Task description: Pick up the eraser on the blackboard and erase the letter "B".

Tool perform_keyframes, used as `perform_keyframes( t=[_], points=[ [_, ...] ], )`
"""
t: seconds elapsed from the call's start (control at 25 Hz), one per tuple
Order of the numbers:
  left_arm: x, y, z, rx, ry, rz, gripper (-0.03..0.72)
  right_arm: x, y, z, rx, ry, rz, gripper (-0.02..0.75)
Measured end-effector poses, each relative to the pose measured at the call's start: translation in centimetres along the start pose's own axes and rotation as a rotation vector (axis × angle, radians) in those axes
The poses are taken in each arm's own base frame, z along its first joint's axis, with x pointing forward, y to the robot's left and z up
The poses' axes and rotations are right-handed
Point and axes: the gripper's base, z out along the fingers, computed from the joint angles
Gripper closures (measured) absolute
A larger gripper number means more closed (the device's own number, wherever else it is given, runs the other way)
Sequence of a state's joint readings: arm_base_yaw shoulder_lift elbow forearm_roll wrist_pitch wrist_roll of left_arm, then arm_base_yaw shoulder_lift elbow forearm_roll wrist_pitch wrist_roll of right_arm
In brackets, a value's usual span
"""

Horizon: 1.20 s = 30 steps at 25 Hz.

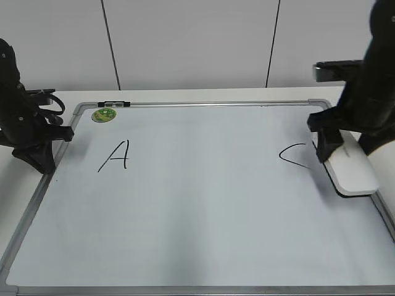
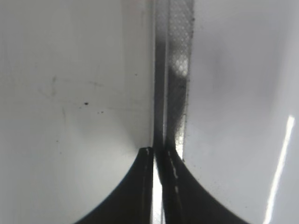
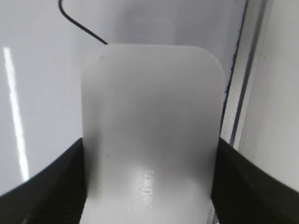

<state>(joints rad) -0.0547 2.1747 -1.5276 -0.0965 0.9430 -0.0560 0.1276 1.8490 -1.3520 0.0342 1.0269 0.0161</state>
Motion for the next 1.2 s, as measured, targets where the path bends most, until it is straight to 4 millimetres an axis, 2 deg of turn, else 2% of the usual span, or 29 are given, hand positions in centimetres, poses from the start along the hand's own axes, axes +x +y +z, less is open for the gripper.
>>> perform_keyframes(
  t=[0.16,0.36,1.04,1.2],
  points=[
    [0.0,0.0,0.0,0.0,0.0,0.0,0.673,0.2,-3.1,0.2,-0.032,-0.001,0.072,0.213],
    [0.0,0.0,0.0,0.0,0.0,0.0,0.673,0.2,-4.4,0.2,-0.008,-0.006,0.085,0.213],
    [0.0,0.0,0.0,0.0,0.0,0.0,0.673,0.3,-4.5,0.2,0.001,-0.005,0.077,0.213],
    [0.0,0.0,0.0,0.0,0.0,0.0,0.673,0.2,-4.6,1.3,-0.004,0.035,0.08,0.213]
  ],
)
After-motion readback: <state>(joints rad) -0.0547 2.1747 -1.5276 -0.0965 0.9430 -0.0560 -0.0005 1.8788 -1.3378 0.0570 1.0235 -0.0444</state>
